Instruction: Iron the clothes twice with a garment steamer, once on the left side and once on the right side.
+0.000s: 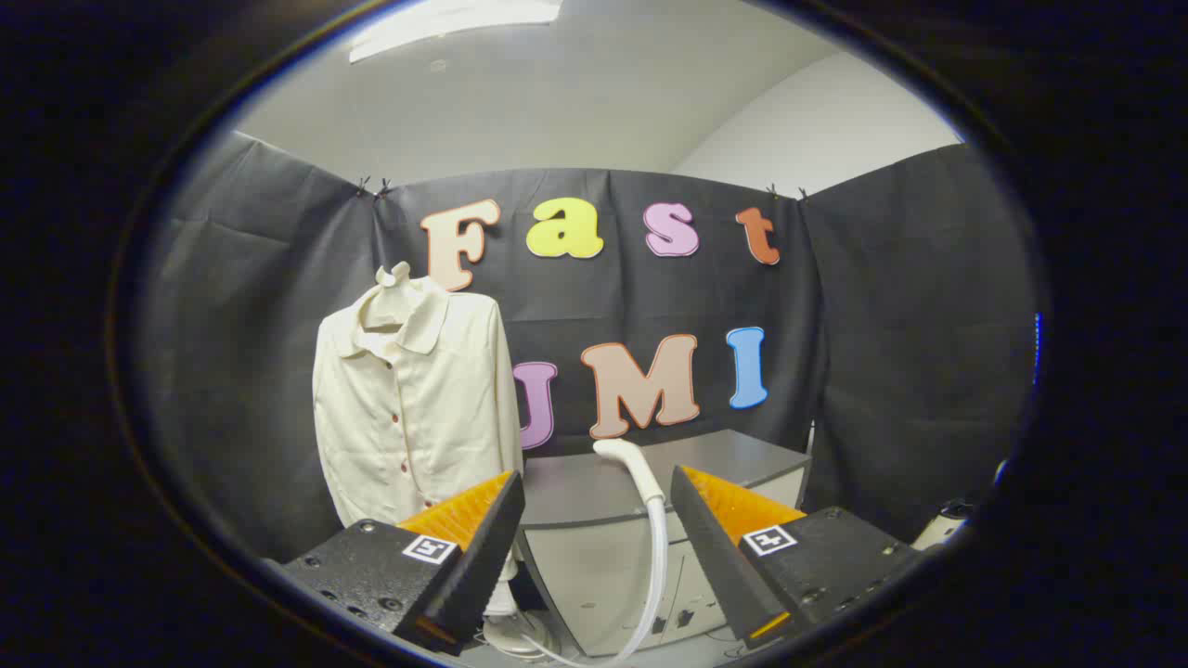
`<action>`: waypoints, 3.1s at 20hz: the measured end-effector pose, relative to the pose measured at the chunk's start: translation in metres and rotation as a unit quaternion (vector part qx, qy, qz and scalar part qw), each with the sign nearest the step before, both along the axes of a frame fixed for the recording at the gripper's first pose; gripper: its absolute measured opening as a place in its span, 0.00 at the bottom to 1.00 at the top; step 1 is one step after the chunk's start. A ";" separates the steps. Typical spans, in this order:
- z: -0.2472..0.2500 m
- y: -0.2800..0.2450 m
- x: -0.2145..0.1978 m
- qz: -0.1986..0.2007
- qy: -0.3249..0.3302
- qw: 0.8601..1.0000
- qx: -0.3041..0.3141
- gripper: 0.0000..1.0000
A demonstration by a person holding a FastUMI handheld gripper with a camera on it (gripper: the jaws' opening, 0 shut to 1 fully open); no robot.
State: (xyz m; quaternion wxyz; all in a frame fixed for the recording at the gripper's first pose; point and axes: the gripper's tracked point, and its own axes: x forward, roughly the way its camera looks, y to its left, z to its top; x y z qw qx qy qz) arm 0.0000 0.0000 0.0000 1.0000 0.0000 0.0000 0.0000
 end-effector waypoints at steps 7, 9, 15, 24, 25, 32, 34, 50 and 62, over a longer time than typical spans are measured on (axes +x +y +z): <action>-0.001 -0.005 0.018 0.019 0.011 1.000 -0.008 0.96; -0.002 -0.006 0.022 0.025 0.015 1.000 -0.010 0.96; 0.000 -0.008 0.037 0.050 0.020 0.998 -0.015 0.97; 0.002 -0.008 0.081 0.084 0.025 0.996 -0.011 0.96; -0.002 -0.010 0.091 0.085 0.031 0.996 -0.010 0.96; -0.035 -0.036 0.191 0.071 0.095 0.993 -0.005 0.97; -0.044 -0.042 0.221 0.070 0.119 0.990 0.005 0.97; -0.107 -0.081 0.372 0.058 0.330 0.942 0.007 0.94; -0.101 -0.071 0.394 0.085 0.375 0.922 0.046 0.53</action>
